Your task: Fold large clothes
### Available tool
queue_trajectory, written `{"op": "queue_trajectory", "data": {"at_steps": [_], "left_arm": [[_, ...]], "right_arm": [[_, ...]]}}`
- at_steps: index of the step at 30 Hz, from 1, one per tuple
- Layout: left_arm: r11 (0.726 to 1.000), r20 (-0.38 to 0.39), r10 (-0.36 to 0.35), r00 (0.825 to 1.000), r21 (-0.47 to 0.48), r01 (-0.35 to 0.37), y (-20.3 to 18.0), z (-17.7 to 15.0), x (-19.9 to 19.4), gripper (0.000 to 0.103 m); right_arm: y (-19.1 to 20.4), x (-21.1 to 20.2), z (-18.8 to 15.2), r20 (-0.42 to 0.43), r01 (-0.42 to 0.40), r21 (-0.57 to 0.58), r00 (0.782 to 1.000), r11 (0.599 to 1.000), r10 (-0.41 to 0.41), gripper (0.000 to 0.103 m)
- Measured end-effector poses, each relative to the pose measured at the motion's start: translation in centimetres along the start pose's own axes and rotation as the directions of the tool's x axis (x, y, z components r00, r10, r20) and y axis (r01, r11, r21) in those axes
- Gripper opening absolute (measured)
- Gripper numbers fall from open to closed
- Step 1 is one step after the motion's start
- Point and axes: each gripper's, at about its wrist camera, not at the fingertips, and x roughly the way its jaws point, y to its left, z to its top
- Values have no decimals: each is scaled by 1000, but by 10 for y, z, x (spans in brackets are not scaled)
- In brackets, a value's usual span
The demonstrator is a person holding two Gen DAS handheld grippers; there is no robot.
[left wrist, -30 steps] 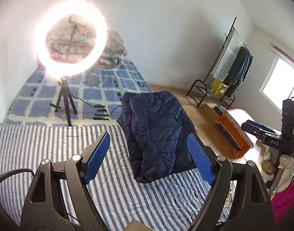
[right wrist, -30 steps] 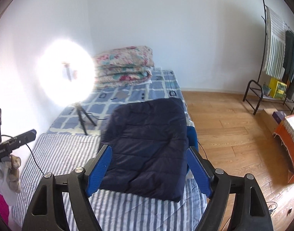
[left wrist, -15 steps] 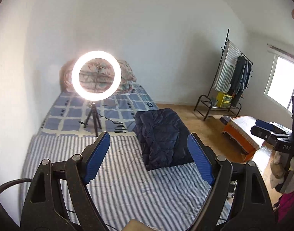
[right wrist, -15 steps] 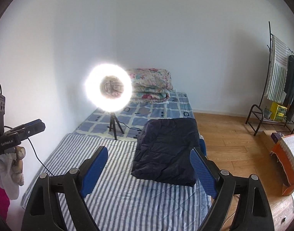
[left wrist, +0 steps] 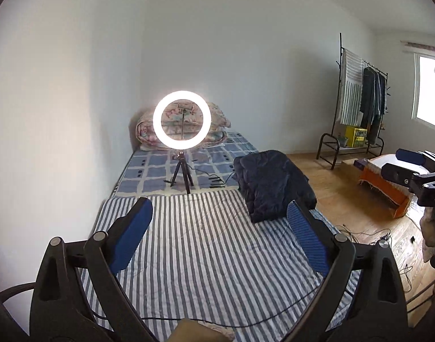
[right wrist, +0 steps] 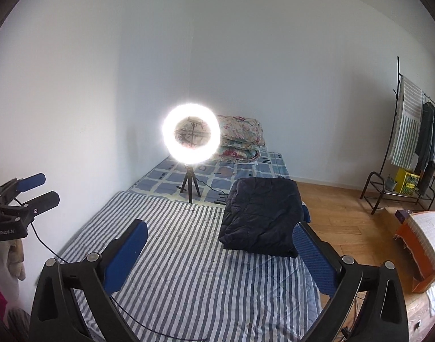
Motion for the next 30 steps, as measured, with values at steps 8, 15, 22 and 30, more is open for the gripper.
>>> {"op": "queue_trajectory", "data": {"at_steps": [8,15,22,30], "left_arm": [[999,-1,43,999,13,-43,4,-37,-19,100],[998,-32,67,997,15,-66,6,-65,-8,103],[996,-62,92,994,14,-91,5,-92,11,103],[994,-88,109,990,5,-109,6,-108,25,103]], "right_arm": [[36,-4,-43,9,16,-31,1000,999,-15,103],[43,12,-75,-1,20,-6,1000,1000,-20,103],[44,35,-98,-1,45,3,999,999,-45,103],[41,59,-122,-31,75,-31,997,997,-76,103]]}}
